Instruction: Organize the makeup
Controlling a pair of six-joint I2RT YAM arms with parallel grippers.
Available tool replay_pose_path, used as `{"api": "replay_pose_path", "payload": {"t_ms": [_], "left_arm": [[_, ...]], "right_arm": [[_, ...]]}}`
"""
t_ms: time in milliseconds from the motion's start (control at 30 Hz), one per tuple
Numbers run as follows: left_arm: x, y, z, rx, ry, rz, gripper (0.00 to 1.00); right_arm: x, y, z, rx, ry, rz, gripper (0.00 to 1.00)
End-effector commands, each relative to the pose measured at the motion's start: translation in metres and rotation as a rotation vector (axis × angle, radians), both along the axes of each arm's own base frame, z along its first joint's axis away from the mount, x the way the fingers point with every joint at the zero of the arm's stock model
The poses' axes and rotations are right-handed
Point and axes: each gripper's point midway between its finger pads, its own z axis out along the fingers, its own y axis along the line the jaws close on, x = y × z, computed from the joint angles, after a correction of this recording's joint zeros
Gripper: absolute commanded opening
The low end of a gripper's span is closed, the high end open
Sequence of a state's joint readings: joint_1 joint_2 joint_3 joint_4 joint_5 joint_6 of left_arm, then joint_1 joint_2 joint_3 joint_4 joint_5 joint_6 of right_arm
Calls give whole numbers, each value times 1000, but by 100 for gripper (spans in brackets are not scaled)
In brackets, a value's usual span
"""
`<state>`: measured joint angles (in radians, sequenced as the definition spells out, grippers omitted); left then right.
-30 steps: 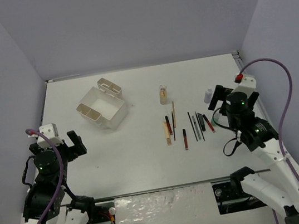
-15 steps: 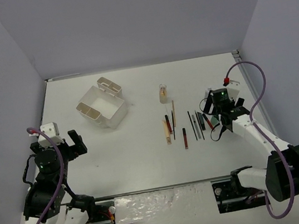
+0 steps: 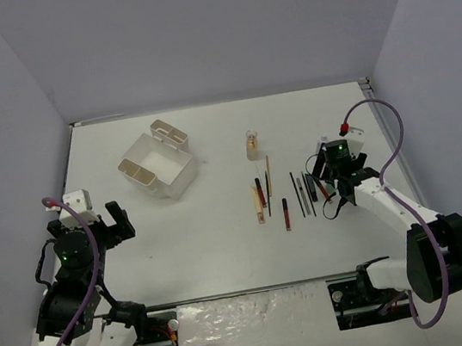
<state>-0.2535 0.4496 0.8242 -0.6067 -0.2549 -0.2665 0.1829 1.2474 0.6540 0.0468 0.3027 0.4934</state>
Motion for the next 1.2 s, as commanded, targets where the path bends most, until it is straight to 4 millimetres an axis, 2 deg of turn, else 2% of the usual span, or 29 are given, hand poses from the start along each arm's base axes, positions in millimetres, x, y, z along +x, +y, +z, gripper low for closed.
{"api": "replay_pose_path", "payload": {"t_ms": [0, 133, 333, 467, 533, 567, 600, 667, 833, 1000, 1167], "left_arm": [[10, -5, 20, -32, -73, -5, 97], [10, -5, 20, -32, -73, -5, 97], [9, -4, 20, -31, -72, -2, 97], [10, -4, 20, -32, -73, -1, 97], [10, -4, 20, -31, -71, -1, 97], [10, -4, 19, -31, -70, -2, 97], [10, -4, 19, -31, -70, -3, 97], [10, -4, 19, -30, -68, -2, 97], [11, -4, 18, -28, -62, -3, 97], [11, -5, 17, -28, -58, -7, 97], [12, -6, 15, -26, -50, -8, 97]], "right_arm": [[15, -3, 13, -2, -71, -27, 61], [15, -5, 13, -12, -69, -39, 49], [14, -10, 25, -50, -85, -46, 20], [18, -6, 48, -90, -118, -9, 4], [22, 2, 62, -105, -146, 29, 1], [25, 14, 76, -112, -175, 76, 0], [27, 16, 85, -118, -194, 89, 0], [33, 50, 109, -114, -245, 204, 0], [42, 146, 143, -104, -340, 532, 0], [36, 248, 133, -79, -345, 865, 0], [34, 322, 125, -97, -369, 1090, 0]]}}
